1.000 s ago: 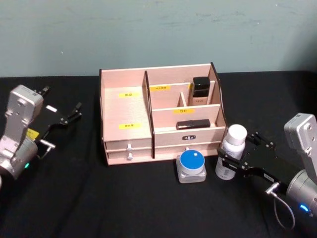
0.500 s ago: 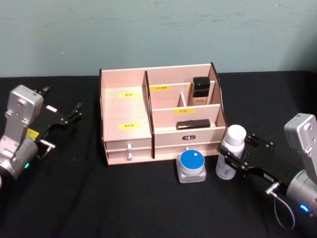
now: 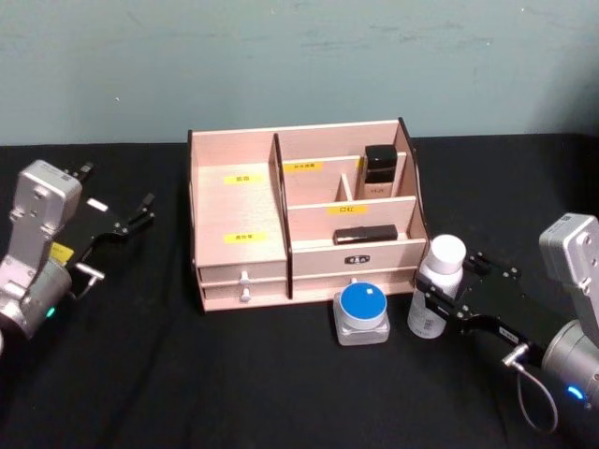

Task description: Pick up the facial cleanser and watermelon frost from the table and place them into the tiered storage box.

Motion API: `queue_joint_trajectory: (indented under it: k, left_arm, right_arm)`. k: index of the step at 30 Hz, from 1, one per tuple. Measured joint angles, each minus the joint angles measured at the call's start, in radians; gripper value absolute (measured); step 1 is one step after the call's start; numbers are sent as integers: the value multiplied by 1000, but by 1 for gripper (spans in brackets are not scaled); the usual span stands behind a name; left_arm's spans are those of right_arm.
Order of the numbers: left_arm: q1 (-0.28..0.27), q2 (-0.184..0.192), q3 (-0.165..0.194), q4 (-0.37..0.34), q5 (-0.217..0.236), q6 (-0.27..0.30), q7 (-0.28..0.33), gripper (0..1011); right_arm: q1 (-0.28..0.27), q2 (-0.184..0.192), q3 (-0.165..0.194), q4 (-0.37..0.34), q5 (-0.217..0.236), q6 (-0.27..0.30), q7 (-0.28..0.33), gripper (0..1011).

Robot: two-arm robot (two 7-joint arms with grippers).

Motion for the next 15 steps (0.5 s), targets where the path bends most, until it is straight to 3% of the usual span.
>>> queue_joint_trajectory:
  k: [15]
  left_arm:
    - [0,0,0,0,0,0,0,1001]
  right_arm:
    - [-55,11,75,-86,5,-16,60,593]
